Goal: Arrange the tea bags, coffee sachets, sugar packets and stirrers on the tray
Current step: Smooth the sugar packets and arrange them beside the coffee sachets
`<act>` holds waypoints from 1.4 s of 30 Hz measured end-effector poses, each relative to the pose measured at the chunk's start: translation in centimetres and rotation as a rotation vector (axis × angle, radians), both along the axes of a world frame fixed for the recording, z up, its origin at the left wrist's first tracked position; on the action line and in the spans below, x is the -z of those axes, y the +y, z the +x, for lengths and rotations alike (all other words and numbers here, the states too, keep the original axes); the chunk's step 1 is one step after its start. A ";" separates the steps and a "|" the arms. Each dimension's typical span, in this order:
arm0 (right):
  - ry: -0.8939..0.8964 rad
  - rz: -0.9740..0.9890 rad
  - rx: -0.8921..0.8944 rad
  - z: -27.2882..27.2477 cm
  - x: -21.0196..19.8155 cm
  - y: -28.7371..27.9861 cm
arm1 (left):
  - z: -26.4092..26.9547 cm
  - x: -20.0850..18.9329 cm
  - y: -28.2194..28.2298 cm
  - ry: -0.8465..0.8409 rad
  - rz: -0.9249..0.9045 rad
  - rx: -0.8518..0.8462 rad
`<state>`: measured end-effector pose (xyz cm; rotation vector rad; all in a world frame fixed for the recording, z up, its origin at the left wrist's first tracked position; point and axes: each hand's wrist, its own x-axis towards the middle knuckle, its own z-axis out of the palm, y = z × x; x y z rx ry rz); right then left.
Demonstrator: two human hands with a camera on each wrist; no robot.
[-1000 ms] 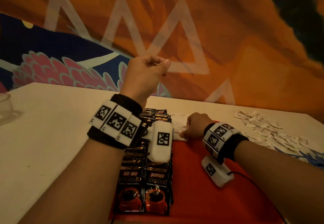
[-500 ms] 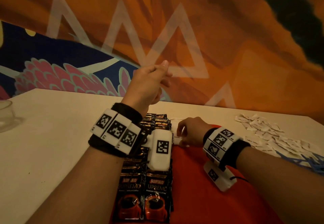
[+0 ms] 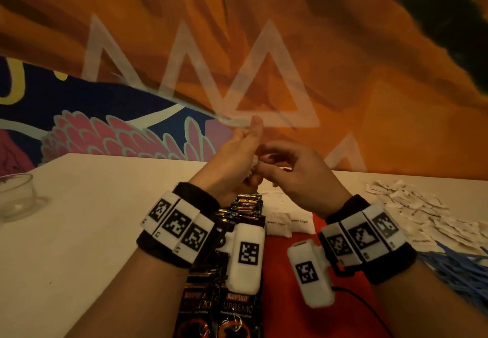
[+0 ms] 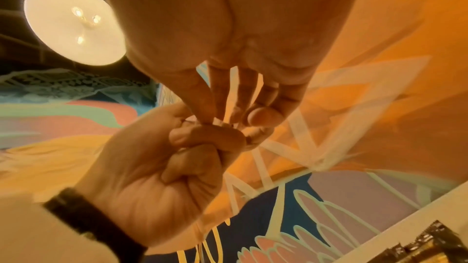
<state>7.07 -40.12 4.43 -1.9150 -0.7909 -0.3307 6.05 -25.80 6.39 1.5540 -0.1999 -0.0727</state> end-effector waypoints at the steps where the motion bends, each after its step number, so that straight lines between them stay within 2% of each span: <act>1: 0.000 0.013 -0.003 0.0 0.1 -0.1 | 0.1 0.0 -0.1 -0.001 0.015 0.001; 6: 0.009 0.081 0.002 0.2 0.5 -0.5 | 0.1 0.5 -0.5 -0.002 0.050 0.087; 9: 0.005 0.152 0.102 0.6 0.3 -0.9 | 0.1 0.6 -0.4 -0.047 0.053 0.123; 12: 0.045 0.265 0.185 0.9 0.3 -1.4 | 0.6 0.8 -0.1 -0.159 0.070 0.024; 15: 0.095 0.330 0.197 0.8 0.1 -1.5 | 1.1 1.0 0.1 -0.248 0.001 -0.076; 20: 0.238 0.203 0.106 0.5 0.0 -1.8 | 1.5 1.4 -0.3 -0.355 -0.082 -0.233; 22: 0.273 0.230 0.090 0.5 0.0 -2.0 | 1.6 1.6 -0.7 -0.378 -0.068 -0.256; 26: 0.265 0.392 0.123 0.5 -0.1 -1.9 | 1.5 1.6 -0.8 -0.393 -0.006 -0.207; 29: 0.263 0.594 0.152 0.6 -0.2 -1.7 | 1.3 1.5 -0.8 -0.303 -0.020 -0.093; 32: 0.335 0.770 0.078 0.4 -0.5 -1.6 | 1.1 1.6 -0.9 -0.285 -0.023 -0.072; 36: 0.439 0.690 0.019 0.2 -0.6 -1.9 | 1.3 1.3 -0.8 -0.308 -0.168 -0.154; 42: 0.447 0.681 0.053 0.3 -0.7 -2.1 | 1.2 1.4 -0.7 -0.308 -0.114 -0.064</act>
